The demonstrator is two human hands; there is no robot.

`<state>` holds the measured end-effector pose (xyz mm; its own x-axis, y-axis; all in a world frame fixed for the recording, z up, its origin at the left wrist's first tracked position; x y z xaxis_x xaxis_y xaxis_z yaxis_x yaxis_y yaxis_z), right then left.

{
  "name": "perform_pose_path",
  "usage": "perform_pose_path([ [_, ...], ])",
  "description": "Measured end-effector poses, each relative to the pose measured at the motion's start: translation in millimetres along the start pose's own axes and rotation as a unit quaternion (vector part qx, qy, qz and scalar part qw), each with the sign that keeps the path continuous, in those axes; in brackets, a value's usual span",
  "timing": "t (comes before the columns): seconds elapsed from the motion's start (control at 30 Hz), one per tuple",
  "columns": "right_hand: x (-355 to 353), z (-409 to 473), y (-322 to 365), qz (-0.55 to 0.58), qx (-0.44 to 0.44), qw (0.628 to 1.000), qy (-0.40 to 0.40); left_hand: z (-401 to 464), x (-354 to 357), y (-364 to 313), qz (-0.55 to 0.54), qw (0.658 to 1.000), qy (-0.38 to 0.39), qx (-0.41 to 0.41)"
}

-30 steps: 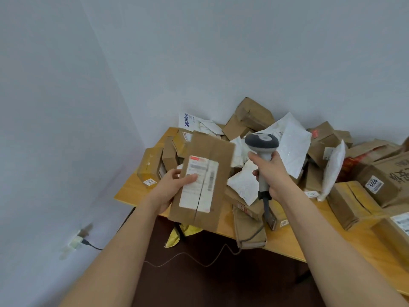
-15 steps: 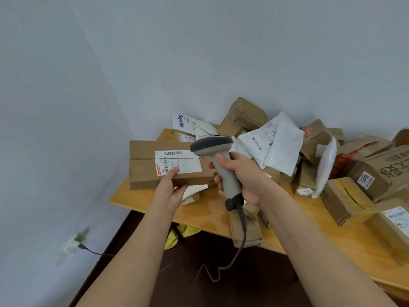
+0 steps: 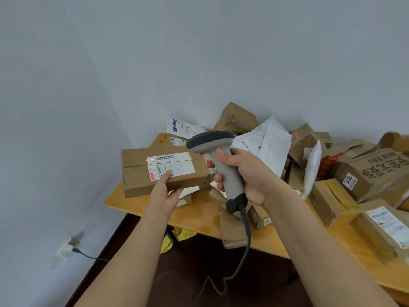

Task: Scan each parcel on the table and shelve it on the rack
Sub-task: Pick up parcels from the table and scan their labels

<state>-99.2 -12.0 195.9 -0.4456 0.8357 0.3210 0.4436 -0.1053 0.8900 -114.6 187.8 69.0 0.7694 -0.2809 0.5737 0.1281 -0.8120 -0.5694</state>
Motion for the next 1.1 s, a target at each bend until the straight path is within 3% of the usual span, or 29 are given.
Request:
perform_pose_path([
  [0.53, 6, -64, -38, -0.005, 0.052, 0.993, 0.108, -69, -81, 28, -0.058, 0.997, -0.053, 0.018],
  [0.63, 26, -84, -49, -0.036, 0.044, 0.988, 0.142, -93, -115, 20, -0.013, 0.997, -0.069, 0.027],
  [0.9, 133, -172, -134, -0.104, -0.003, 0.976, 0.193, -227, -285, -32, 0.055, 0.981, -0.145, 0.114],
  [1.1, 248, -276, -244, -0.134, 0.050, 0.949, 0.280, -385, -449, -78, 0.060, 0.963, -0.186, 0.184],
])
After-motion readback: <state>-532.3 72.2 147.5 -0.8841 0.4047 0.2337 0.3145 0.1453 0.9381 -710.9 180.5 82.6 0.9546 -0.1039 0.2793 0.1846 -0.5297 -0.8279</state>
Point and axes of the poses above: each hand's wrist, its own z-axis towards the middle knuckle, its own x-axis out of the palm, y = z × x, the point moved 3 cm from there along z, towards the middle knuckle, and after that the axes turned 3 degrees about -y, right-handed, at the moved point
